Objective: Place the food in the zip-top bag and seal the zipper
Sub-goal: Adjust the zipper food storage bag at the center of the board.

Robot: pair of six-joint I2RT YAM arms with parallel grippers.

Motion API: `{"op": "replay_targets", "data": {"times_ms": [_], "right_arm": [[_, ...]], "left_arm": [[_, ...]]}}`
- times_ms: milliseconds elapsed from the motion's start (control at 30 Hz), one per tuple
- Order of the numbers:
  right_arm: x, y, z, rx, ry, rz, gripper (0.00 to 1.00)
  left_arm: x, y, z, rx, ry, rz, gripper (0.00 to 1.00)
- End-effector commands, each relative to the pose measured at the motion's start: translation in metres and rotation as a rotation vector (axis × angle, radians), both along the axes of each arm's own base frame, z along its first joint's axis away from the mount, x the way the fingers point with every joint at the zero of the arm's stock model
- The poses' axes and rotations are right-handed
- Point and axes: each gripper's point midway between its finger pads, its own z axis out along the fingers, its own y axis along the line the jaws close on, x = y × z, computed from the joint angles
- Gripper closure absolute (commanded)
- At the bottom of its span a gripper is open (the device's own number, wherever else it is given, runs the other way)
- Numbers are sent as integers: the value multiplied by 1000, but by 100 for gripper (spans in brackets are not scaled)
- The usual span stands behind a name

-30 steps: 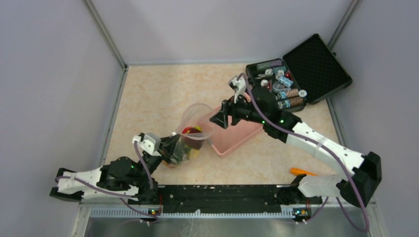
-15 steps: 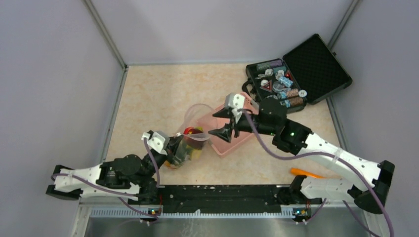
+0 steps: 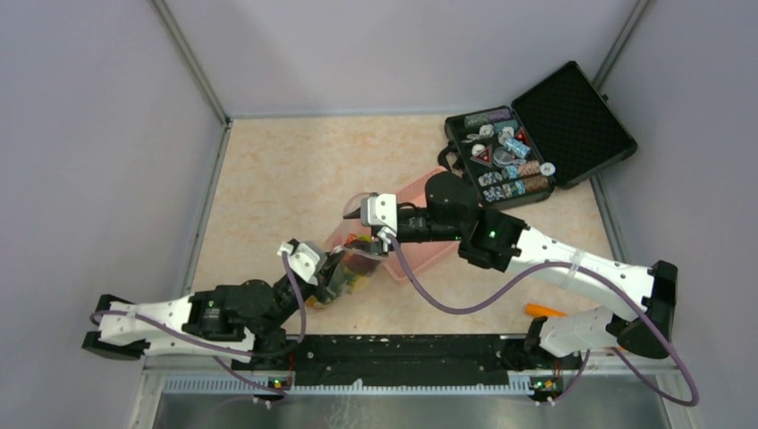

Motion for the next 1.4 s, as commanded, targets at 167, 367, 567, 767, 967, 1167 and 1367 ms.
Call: {"op": "replay_targets", "data": {"times_ms": [167,367,567,767,967,1167,1367], "right_arm": [[-29,6,9,-49,-72,135,51],[-33,5,10,-25,-69,132,50],[-36,7,18,-9,-72,134,51],[-28,16,9,-33,-74,116,69],[-26,13,5,-52,-83,106,85],[-25,15,0,-50,-80,102,100],[2,14,-5,-91,-67,-49,100]], "left_arm": [[-3,-3,31,-113,0,-25,100],[-2,-1,31,-108,-4,-18,100],[-3,-7,30,-71,-5,-28,100],[-4,-13,27,-60,6,-34,100],[-3,-9,27,-76,9,-28,100],[-3,-7,26,-71,9,-22,100],[6,8,19,-81,41,72,100]]}}
